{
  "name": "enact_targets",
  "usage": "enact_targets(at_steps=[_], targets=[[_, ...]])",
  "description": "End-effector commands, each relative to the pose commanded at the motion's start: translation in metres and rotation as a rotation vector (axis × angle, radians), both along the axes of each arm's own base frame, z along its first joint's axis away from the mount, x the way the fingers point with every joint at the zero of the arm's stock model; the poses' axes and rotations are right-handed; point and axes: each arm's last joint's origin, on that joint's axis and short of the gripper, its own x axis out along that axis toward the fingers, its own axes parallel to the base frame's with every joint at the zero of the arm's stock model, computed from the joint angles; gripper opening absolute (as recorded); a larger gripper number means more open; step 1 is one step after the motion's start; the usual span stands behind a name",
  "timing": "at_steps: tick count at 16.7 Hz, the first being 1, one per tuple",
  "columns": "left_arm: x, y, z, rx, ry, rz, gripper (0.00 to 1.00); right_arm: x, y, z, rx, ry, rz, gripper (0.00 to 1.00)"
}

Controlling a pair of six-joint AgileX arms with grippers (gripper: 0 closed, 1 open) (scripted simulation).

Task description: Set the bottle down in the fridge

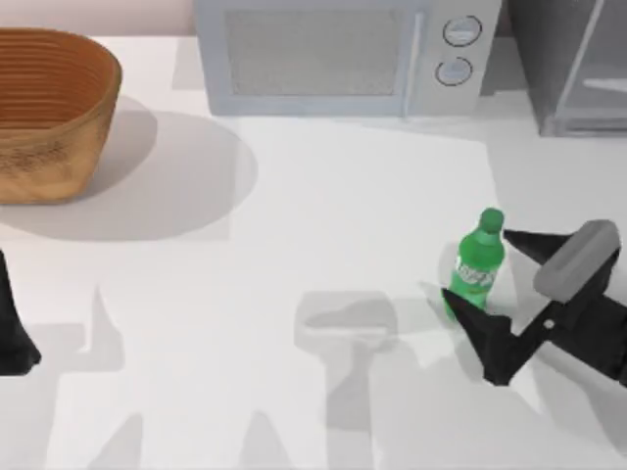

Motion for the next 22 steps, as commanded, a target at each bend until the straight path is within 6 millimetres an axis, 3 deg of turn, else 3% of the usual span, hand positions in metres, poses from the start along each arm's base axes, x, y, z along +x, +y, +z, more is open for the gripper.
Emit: enact_targets(at_steps=[3,7,20,22], targets=[[0.0000,0.0000,0.0000,0.000,0.000,0.000,1.00,0.0113,0.0132,-0.0039,0.000,0.000,0.000,1.00],[0.0000,0.0000,0.0000,0.000,0.000,0.000,1.00,0.0123,0.0144,-0.0042,0.000,0.000,0.000,1.00],[0.0000,0.0000,0.0000,0.000,0.000,0.000,1.00,0.0123,0.0144,-0.0042,0.000,0.000,0.000,0.03],[0.0000,0.0000,0.0000,0.000,0.000,0.000,1.00,0.0123,0.0144,-0.0042,0.000,0.000,0.000,0.01]])
